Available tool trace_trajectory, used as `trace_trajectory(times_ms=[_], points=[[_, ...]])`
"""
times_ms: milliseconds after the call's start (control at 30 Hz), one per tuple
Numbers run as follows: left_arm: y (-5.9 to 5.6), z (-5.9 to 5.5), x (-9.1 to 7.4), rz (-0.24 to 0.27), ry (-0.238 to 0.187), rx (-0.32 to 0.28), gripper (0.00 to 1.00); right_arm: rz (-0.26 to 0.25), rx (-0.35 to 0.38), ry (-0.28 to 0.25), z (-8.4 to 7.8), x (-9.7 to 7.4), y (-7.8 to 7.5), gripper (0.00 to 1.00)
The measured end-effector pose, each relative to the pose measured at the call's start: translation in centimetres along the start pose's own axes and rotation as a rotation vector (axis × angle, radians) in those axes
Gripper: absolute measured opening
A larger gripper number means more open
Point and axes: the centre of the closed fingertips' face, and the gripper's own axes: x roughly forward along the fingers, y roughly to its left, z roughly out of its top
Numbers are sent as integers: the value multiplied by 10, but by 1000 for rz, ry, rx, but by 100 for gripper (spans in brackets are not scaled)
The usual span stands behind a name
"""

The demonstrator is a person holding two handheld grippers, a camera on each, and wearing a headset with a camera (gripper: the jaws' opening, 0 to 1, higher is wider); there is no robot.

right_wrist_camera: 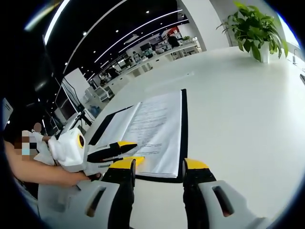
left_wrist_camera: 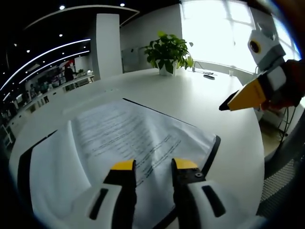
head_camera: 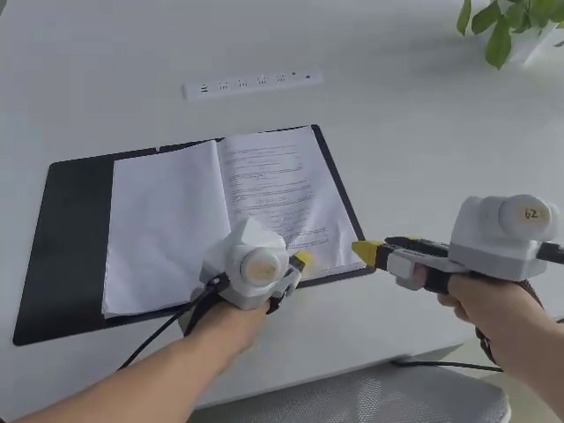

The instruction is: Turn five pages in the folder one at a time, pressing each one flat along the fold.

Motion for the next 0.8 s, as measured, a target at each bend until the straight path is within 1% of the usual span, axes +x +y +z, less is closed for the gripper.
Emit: trace_trajectory(times_ms=[33, 100, 200, 300, 333, 433, 467, 500, 567, 633, 733, 800], points=[[1, 0, 0, 2, 1, -2, 24, 2, 2, 1, -1, 1, 0, 38], [1, 0, 1, -1, 3, 5, 22, 3, 0, 8, -3, 3, 0, 38], [3, 0, 1, 6, 0, 6, 16, 7, -3, 17, -5, 4, 1, 37], [3, 0, 1, 10, -4, -1, 14, 18, -8, 21, -5, 6, 2, 37], [4, 1, 1, 16, -4, -5, 10, 17, -13, 24, -6, 6, 2, 37], [5, 1, 2, 22, -2, -15, 9, 19, -19, 32, -7, 7, 3, 37], [6, 1, 2, 24, -3, -27, 8, 21, -22, 30, -7, 7, 3, 37], [7, 0, 2, 27, -4, -55, 7, 25, -22, 28, -6, 8, 3, 37], [8, 0, 2, 30, -4, -60, 7, 27, -24, 29, -5, 9, 3, 37], [9, 0, 2, 31, -6, -85, 6, 32, -28, 31, -5, 11, 3, 36], [9, 0, 2, 32, -7, -97, 6, 39, -42, 41, -5, 17, 3, 34], [9, 0, 3, 34, -7, -94, 6, 37, -47, 56, -6, 23, 0, 33]])
